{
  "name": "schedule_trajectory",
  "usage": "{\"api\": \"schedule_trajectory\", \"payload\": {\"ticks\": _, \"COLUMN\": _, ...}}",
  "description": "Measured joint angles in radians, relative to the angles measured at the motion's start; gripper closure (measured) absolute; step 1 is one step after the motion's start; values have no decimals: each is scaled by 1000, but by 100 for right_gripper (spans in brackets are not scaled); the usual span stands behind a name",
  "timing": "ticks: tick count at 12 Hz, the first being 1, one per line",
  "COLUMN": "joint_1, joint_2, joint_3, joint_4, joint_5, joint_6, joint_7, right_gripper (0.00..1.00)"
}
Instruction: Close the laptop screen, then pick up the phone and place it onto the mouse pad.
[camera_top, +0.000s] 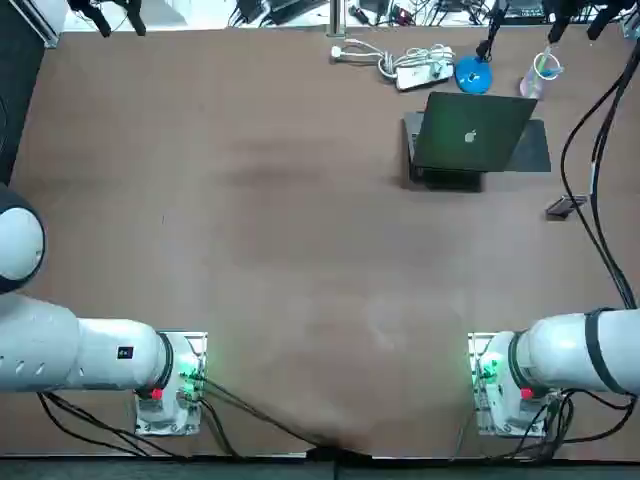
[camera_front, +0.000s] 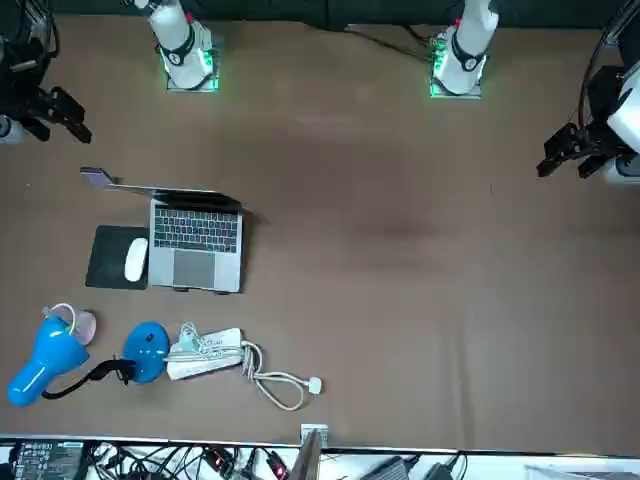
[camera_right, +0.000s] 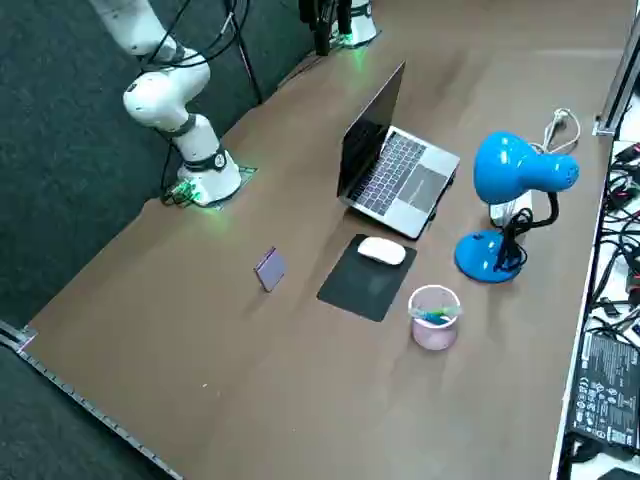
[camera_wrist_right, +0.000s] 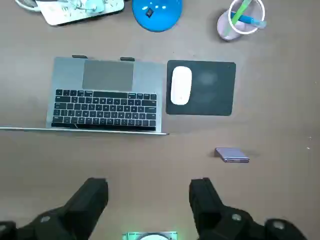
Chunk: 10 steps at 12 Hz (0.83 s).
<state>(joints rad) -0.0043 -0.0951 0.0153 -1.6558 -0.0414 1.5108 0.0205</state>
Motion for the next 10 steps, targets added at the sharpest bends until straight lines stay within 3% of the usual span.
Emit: {"api": "schedule_trajectory", "payload": {"ticks": 10, "joint_1": 22, "joint_2": 4, "joint_3": 10, "joint_4": -4, "joint_5": 1, "joint_6": -9, "joint_7": 22, "right_gripper": 0}}
